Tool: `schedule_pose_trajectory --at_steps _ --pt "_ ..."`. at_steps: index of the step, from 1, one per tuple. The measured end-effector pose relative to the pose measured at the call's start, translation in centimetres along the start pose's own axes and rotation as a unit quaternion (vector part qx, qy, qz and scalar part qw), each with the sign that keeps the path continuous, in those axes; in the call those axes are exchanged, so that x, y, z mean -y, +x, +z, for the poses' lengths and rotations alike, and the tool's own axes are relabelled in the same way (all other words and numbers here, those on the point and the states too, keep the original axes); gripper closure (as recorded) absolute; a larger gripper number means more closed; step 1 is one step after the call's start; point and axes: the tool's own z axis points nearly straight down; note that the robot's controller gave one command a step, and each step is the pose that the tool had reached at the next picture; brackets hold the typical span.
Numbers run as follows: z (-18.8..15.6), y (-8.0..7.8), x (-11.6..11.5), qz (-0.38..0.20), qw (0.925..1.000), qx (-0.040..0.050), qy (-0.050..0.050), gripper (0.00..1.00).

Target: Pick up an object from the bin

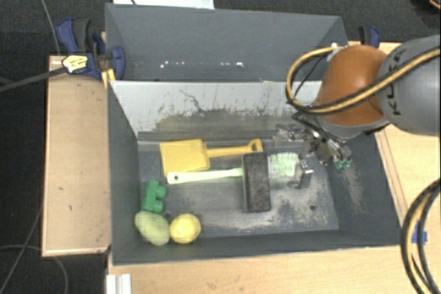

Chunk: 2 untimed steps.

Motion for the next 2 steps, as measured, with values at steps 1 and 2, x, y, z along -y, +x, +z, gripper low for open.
schedule_pose_trajectory --at_steps 1,2 --pt "3.06 -0.69 0.95 -0.239 0.9711 0.0063 0.004 0.00" --pt "3.03 -0.12 1.36 0.022 0.9998 -0.0002 0.000 1.00"
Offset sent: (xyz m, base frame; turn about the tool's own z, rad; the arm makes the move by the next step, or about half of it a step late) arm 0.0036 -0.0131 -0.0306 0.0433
